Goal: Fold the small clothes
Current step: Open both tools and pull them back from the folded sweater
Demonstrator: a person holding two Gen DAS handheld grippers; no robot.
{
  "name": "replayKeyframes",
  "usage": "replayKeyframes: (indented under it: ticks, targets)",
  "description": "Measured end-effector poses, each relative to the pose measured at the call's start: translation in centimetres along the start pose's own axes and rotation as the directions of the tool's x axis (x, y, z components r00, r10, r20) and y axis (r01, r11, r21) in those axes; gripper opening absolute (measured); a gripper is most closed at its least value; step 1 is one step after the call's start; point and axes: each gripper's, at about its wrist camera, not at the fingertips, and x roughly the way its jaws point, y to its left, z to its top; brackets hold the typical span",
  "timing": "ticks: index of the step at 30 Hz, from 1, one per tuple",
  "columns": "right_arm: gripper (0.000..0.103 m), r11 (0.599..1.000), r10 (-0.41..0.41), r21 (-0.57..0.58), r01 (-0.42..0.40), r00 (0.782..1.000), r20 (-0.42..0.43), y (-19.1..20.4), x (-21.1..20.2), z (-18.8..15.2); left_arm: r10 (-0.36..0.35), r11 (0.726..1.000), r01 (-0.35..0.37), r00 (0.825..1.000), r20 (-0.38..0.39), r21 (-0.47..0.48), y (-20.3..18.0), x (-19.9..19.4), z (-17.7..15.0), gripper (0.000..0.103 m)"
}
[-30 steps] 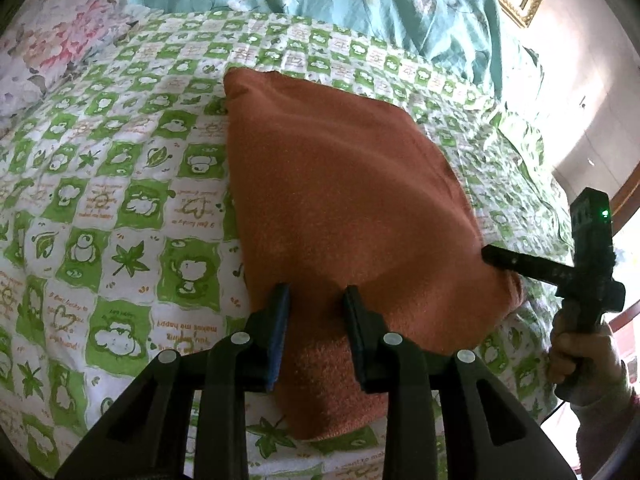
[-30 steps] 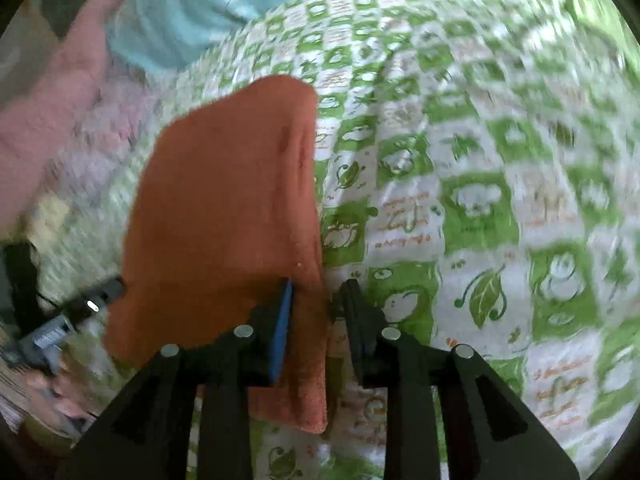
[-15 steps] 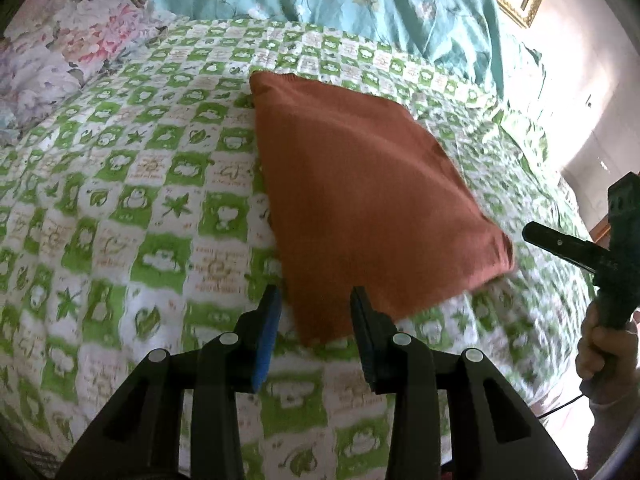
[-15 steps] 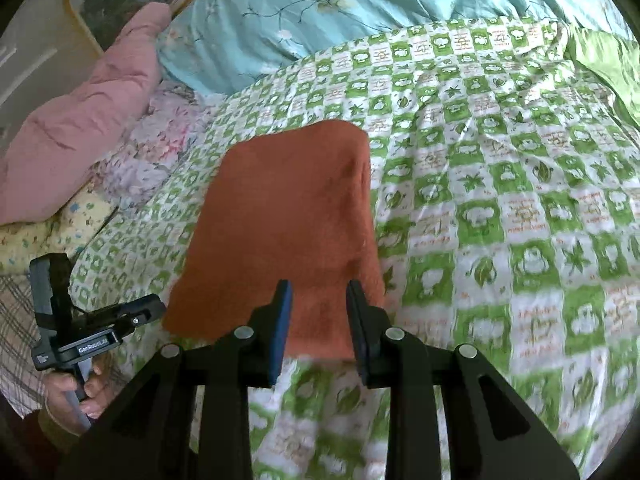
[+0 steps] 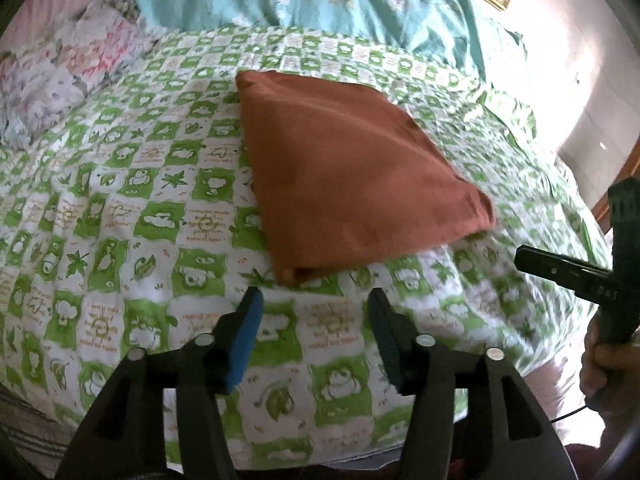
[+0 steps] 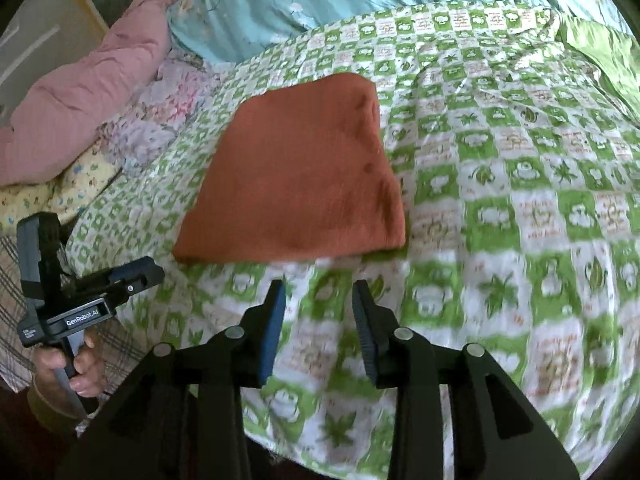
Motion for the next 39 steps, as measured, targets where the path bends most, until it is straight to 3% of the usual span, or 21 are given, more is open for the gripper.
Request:
replayKeyframes:
  ticks: [7, 13, 18, 25, 39]
  targets:
    - [0.062, 0.998, -0.035, -0.052, 0.035, 0.999, -0.005, 1.1, -0.8, -2.2, 0.022, 1.000, -0.022, 1.000, -0.008, 0.023, -0.7, -0.6, -1.7, 0.077]
    - [0.067, 0.998, -0.041, -0.050, 0.041, 0.999, -0.005, 1.4, -0.9, -3.0, 0.056, 0.998, -0.056, 0.998, -0.003, 0.012, 0.0, -1.1, -1.8, 0.080]
    - [0.086, 0.995, -0.038, -0.089, 0.037, 0.999, -0.002, 2.1, -1.0, -2.7, 0.113, 0.993, -0.113, 0.994, 0.015, -0.019, 0.7, -2.0, -1.7, 0.082]
    - [0.093, 0.990, -0.030, -0.136, 0.033, 0.999, 0.025, 3.1, -1.5, -2.2, 0.208, 0.978, -0.208, 0.978, 0.034, 0.014, -0.1, -2.7, -0.7, 0.086]
    - [0.097, 0.983, -0.049, -0.176, 0.049, 0.999, 0.007, 3.8, -0.4, -2.4, 0.263, 0.963, -0.263, 0.965, 0.015, 0.051, -0.5, -1.2, 0.0, 0.096]
